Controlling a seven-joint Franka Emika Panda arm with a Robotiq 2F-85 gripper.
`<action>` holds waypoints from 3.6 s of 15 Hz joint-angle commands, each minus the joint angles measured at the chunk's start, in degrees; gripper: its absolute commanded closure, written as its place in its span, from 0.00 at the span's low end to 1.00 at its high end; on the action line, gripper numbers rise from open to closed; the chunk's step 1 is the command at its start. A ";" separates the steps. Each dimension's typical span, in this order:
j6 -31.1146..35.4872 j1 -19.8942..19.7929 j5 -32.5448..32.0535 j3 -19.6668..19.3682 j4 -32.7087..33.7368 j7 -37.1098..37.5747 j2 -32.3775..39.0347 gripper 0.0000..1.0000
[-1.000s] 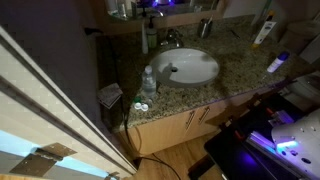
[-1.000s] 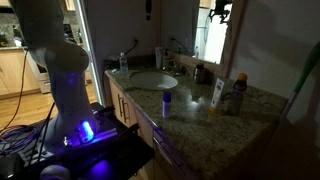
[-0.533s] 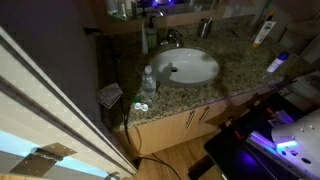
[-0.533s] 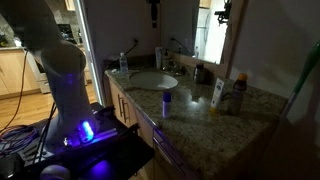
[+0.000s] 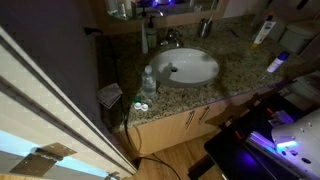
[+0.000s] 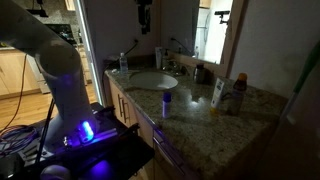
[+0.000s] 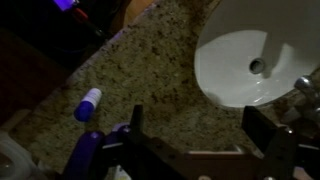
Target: Move the white tube to the left side of the counter, move the bottle with the blue lid to the left side of the counter
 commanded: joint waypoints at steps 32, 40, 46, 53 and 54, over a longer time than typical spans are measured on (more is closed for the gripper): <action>9.05 -20.15 -2.94 -0.98 -8.88 38.75 1.53 0.00; 9.69 -20.00 -5.23 -2.26 -13.26 38.22 -2.71 0.00; 19.55 -24.41 -5.59 -9.14 -16.41 42.59 2.37 0.00; 21.26 -25.28 -5.26 -9.88 -16.09 42.89 4.72 0.00; 23.27 -24.97 -4.48 -9.68 -16.81 44.16 5.99 0.00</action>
